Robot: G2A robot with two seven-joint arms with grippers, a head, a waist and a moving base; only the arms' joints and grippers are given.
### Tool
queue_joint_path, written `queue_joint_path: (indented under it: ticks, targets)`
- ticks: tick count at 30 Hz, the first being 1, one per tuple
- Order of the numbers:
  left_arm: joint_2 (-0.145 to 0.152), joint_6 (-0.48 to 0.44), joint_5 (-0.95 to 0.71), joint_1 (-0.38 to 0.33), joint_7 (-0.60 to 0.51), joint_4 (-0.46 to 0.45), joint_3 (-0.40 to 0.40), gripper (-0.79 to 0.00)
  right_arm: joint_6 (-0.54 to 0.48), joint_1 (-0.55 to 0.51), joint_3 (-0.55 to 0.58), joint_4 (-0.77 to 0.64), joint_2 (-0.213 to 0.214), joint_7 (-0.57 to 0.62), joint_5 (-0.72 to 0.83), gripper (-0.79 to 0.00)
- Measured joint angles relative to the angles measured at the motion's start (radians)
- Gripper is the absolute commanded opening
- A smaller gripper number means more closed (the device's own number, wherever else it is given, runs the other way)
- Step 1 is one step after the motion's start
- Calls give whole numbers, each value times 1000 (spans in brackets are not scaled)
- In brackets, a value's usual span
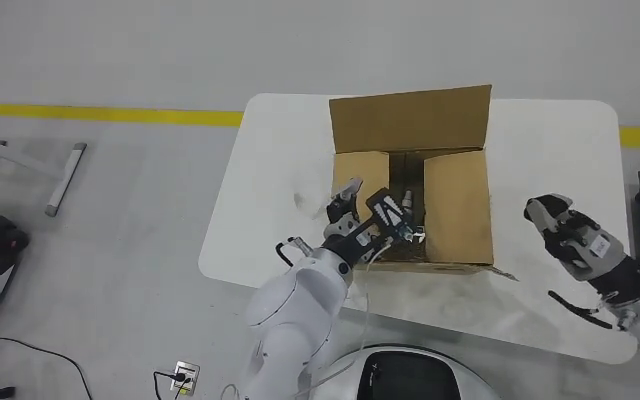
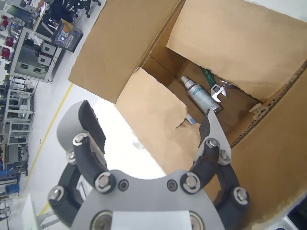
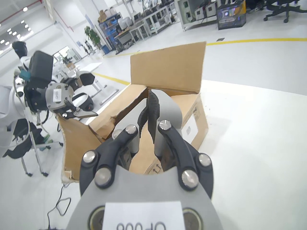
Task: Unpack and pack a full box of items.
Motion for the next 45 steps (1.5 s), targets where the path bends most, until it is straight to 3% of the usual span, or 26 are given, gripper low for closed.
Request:
queue_joint_path:
  ticks: [5,12,21,27,31,37,45]
  targets:
    - [8,-47,-36,20,6,-33,-9,0,-146,-5,-70,23,7,58,-70,-785]
    - [15,-26,-18,14,9,-40,-34,0,-277,-44,-73,66,15,77,-83,-785]
    - [22,21,29,-15,29,13,-34,0,-315,-88,-82,74,15,14,-268,-785]
    - [22,77,59,-34,63,63,-14,0,-250,-98,-50,94,6,-169,-277,-785]
    - [21,99,42,-42,85,104,-5,0,-114,-93,6,121,-4,-292,-196,-785]
    - [14,140,4,-74,71,177,13,0,101,-63,15,166,-13,-317,-249,-785]
    - [2,180,4,-144,8,311,60,0,196,-31,-82,189,-21,-332,-393,-785]
